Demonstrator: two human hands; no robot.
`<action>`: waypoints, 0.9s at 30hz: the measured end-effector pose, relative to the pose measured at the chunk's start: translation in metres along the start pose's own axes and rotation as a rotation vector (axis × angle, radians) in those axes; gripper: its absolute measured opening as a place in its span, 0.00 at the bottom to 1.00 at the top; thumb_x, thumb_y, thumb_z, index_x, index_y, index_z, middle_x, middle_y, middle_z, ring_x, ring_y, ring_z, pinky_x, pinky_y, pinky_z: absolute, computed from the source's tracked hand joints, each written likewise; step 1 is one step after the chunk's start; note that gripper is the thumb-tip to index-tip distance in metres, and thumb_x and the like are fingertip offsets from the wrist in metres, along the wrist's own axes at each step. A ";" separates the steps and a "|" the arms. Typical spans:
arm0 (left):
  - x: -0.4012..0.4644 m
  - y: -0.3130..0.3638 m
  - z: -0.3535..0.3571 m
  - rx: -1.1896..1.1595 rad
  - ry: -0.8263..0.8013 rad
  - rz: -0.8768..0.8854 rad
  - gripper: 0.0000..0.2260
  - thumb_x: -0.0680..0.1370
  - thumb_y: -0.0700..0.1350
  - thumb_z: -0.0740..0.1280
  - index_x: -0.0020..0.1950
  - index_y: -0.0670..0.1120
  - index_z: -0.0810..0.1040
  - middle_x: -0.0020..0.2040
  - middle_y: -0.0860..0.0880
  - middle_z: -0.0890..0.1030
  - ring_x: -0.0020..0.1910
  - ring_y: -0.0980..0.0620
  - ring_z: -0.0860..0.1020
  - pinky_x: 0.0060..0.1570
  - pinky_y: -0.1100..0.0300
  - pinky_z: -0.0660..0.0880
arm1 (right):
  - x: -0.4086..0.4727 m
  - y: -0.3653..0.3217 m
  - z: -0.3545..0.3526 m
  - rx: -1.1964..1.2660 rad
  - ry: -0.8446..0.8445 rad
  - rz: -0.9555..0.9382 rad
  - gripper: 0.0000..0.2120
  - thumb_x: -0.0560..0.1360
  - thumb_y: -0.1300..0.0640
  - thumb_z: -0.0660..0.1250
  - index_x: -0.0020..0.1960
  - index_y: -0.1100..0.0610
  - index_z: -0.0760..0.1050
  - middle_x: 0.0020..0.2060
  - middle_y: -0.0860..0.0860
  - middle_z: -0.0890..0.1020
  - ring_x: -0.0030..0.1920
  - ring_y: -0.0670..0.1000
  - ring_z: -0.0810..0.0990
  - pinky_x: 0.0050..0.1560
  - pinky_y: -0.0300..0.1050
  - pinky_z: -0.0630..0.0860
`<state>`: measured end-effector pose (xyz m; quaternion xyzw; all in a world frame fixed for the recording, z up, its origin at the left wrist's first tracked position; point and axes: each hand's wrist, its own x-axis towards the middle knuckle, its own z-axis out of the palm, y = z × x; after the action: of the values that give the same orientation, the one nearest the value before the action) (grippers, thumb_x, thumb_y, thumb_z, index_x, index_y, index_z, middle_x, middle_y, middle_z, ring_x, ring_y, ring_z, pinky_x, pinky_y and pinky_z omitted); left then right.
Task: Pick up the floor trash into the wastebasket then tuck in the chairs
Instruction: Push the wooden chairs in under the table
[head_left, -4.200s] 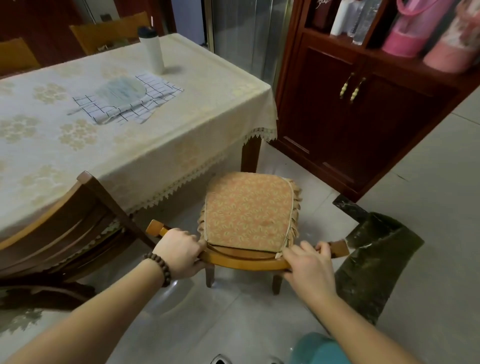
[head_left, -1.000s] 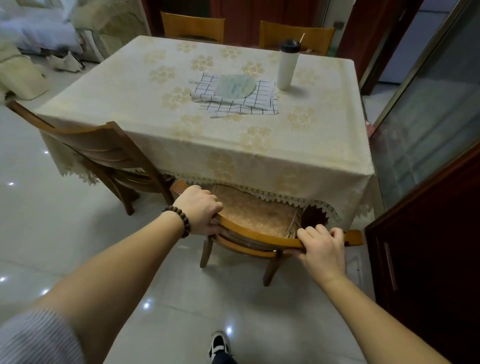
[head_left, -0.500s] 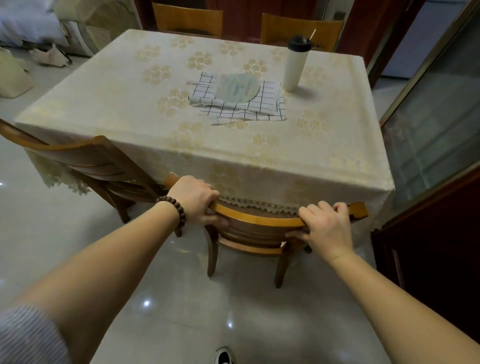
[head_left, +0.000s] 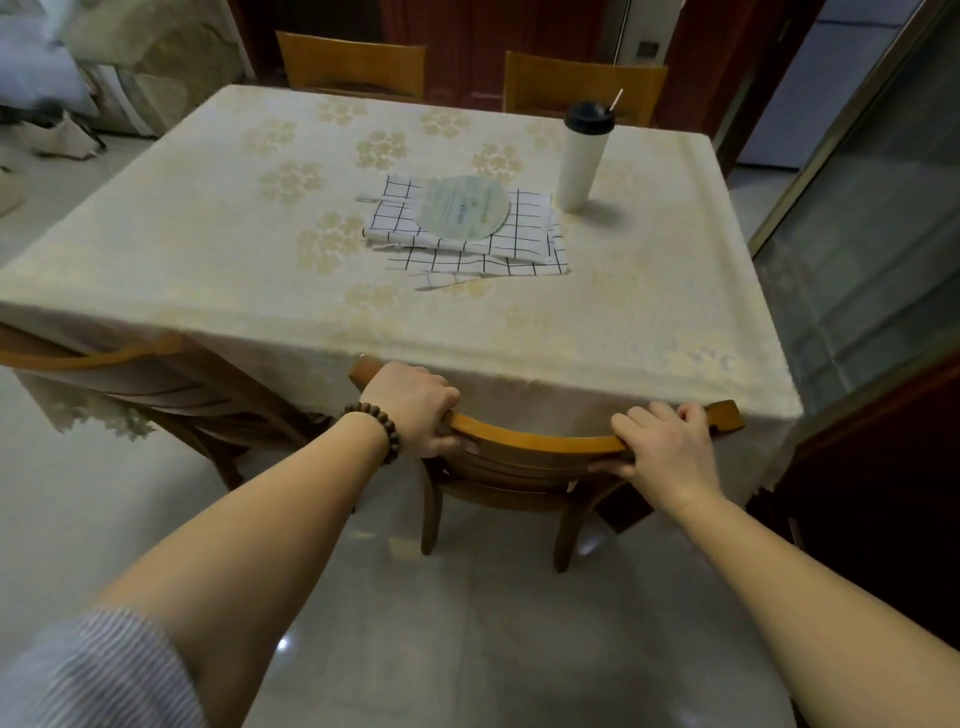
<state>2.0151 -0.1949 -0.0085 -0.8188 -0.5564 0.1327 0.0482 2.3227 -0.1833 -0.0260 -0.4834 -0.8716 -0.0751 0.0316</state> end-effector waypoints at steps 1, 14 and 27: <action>0.005 -0.001 0.001 -0.004 -0.001 -0.003 0.21 0.70 0.70 0.58 0.40 0.52 0.71 0.38 0.54 0.75 0.36 0.53 0.73 0.37 0.56 0.71 | 0.004 0.003 0.002 -0.002 -0.010 0.002 0.18 0.60 0.48 0.77 0.42 0.54 0.74 0.36 0.51 0.78 0.41 0.57 0.75 0.43 0.51 0.64; 0.032 -0.001 0.023 -0.043 -0.047 -0.008 0.28 0.69 0.73 0.55 0.50 0.52 0.74 0.45 0.52 0.76 0.45 0.51 0.75 0.46 0.54 0.74 | 0.023 0.015 0.028 -0.018 -0.057 -0.012 0.18 0.61 0.44 0.75 0.42 0.54 0.76 0.38 0.52 0.79 0.42 0.58 0.75 0.44 0.51 0.65; 0.018 0.025 0.022 -0.155 -0.084 -0.283 0.41 0.72 0.68 0.61 0.77 0.51 0.49 0.77 0.46 0.54 0.77 0.44 0.46 0.73 0.40 0.42 | 0.020 -0.001 0.016 -0.060 -0.224 0.140 0.32 0.71 0.38 0.64 0.71 0.49 0.62 0.67 0.51 0.70 0.71 0.55 0.60 0.70 0.63 0.49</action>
<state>2.0385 -0.1890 -0.0379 -0.7274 -0.6762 0.1153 -0.0200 2.3119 -0.1643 -0.0392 -0.5490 -0.8313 -0.0440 -0.0752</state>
